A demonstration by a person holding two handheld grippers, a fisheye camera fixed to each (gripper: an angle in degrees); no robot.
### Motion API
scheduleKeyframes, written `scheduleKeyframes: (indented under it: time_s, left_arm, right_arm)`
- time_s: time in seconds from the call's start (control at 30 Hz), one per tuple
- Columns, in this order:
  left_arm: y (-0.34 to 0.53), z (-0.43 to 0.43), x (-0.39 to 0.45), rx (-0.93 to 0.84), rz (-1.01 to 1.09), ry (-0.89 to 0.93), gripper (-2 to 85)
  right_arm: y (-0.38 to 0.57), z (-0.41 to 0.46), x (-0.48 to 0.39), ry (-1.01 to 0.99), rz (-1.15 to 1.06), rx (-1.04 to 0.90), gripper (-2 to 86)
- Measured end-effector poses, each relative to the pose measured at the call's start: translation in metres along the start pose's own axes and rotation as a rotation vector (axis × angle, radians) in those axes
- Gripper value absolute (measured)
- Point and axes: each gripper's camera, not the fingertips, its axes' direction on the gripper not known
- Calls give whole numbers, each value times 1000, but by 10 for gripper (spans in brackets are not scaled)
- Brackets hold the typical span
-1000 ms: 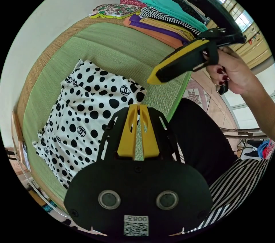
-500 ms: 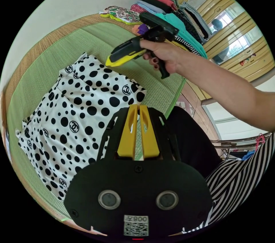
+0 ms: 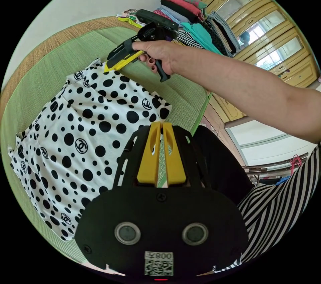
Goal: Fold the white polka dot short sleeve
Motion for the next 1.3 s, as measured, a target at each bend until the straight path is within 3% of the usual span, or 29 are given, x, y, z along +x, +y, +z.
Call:
scheduleKeyframes:
  time_s: [0.37,0.67,1.03,1.3]
  left_arm:
    - [87,-97,-54,140,-83,73,9]
    - [211,-215,-130,334,-270,139,8]
    - [393,-324,-240,507,-622,189,8]
    - [484,-364,-298,536,-777,287,8]
  right_arm:
    - [-1,6,-32,-103,5,71,12]
    - [-7,14,-139,-113,-96,162,9]
    - [-50,157,-325,34,-287,33,8]
    - [-75,261,-390,118,-300,-74,9]
